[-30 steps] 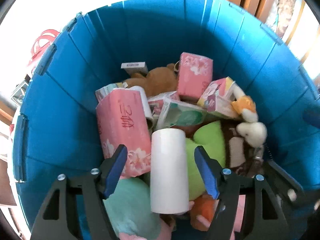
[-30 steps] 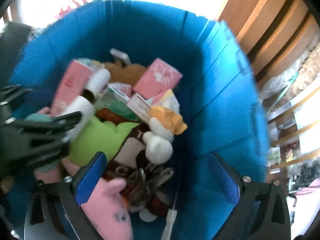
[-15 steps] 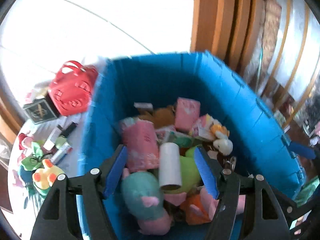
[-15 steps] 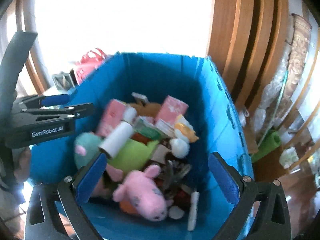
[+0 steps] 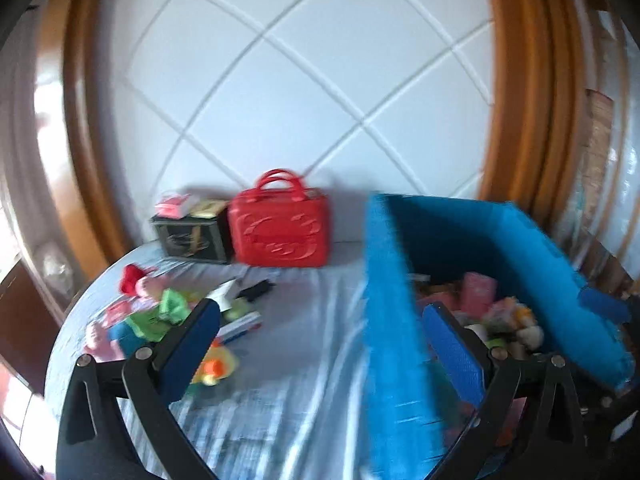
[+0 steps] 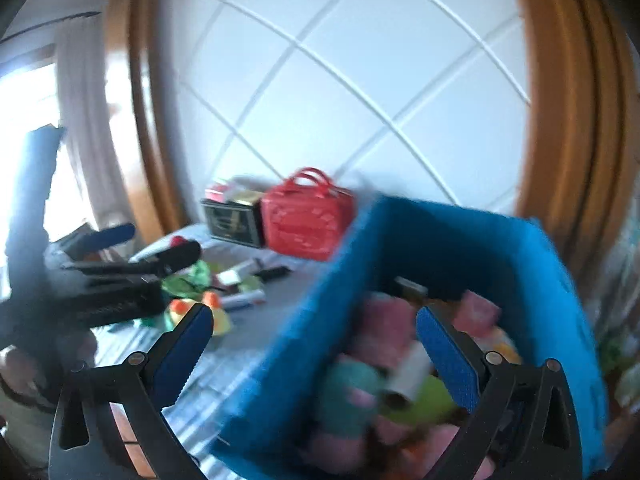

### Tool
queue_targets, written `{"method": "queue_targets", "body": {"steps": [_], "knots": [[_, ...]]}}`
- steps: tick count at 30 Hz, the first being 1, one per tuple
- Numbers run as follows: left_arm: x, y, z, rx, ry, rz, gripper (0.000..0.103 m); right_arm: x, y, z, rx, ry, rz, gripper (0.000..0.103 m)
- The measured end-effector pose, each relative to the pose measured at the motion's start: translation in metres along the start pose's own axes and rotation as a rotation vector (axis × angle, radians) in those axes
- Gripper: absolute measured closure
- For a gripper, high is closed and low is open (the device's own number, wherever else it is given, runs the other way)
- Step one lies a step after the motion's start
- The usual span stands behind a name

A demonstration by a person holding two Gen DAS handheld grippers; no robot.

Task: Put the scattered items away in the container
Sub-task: 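Withdraw both tools from the box back over the bed, then grasp the yellow duck plush with the left tool while the right tool grasps its other side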

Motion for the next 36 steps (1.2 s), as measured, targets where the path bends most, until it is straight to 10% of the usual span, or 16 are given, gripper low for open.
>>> {"method": "queue_targets", "body": {"steps": [15, 25, 36], "knots": [[0.248, -0.107, -0.046, 0.204, 0.077, 0.18, 0.0, 0.189, -0.218, 0.014, 0.194, -0.036, 0.088, 0.0], [0.287, -0.202, -0.132, 0.413, 0.231, 0.207, 0.0, 0.192, -0.359, -0.065, 0.53, -0.057, 0.081, 0.0], [0.266, -0.277, -0.178, 0.545, 0.181, 0.257, 0.001, 0.18, -0.442, -0.105, 0.665, -0.092, 0.15, 0.0]]}}
Point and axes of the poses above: each gripper's, at about its wrist camera, not at the fingertips, and y roughly against the way its jaws point, x to its left, z to its top, the point moved 1 cm from there along -y, roughly the way its jaws point, and after that the axes turned 3 degrees about y, right-handed, at the moved point
